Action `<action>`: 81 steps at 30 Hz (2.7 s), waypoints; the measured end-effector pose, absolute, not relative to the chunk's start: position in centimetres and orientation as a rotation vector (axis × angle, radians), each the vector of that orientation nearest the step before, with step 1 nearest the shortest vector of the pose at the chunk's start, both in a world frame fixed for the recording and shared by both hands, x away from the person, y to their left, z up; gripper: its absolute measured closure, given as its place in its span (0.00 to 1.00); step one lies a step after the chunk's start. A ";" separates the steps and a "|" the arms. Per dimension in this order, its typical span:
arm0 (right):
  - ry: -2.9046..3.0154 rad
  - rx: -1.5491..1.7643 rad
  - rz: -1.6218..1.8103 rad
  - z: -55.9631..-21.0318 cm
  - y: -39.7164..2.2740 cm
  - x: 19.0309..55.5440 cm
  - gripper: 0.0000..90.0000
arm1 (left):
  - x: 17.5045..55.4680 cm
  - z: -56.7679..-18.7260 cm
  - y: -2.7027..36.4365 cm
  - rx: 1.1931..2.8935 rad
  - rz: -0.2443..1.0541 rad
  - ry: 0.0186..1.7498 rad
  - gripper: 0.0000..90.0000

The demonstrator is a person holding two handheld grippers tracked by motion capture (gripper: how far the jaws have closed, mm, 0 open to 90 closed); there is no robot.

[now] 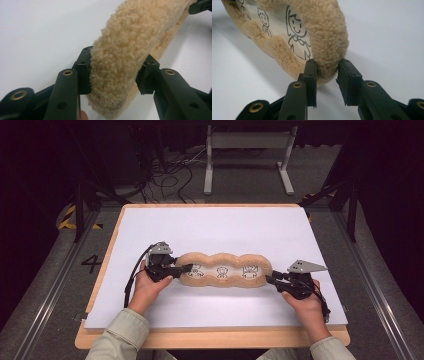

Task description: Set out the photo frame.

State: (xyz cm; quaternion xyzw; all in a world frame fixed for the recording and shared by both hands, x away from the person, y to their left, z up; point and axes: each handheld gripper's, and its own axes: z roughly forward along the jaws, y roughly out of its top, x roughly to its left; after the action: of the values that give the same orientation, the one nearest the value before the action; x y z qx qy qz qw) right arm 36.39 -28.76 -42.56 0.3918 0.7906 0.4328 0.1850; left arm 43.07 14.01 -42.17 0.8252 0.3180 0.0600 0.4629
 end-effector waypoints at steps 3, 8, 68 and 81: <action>2.231 1.108 1.226 -42.6 -28.8 36.5 0.76 | 42.9 -42.1 13.8 2.039 0.175 0.784 0.59; 2.227 1.093 1.245 -42.1 -28.9 36.7 0.61 | 42.4 -41.9 14.2 2.018 0.215 0.796 0.46; 2.266 0.953 1.237 -43.3 -36.2 36.4 0.12 | 35.3 -43.7 25.4 1.887 0.388 1.066 0.12; 2.374 0.981 1.147 -45.2 -35.2 36.6 0.15 | 36.2 -44.5 24.4 1.926 0.351 1.054 0.12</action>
State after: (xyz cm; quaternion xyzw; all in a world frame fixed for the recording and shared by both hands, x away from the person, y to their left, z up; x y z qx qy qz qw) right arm 36.58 -35.17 -45.20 0.3440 0.8326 0.4023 0.1633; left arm 36.19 24.40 -44.47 0.7766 0.4249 0.1413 0.4432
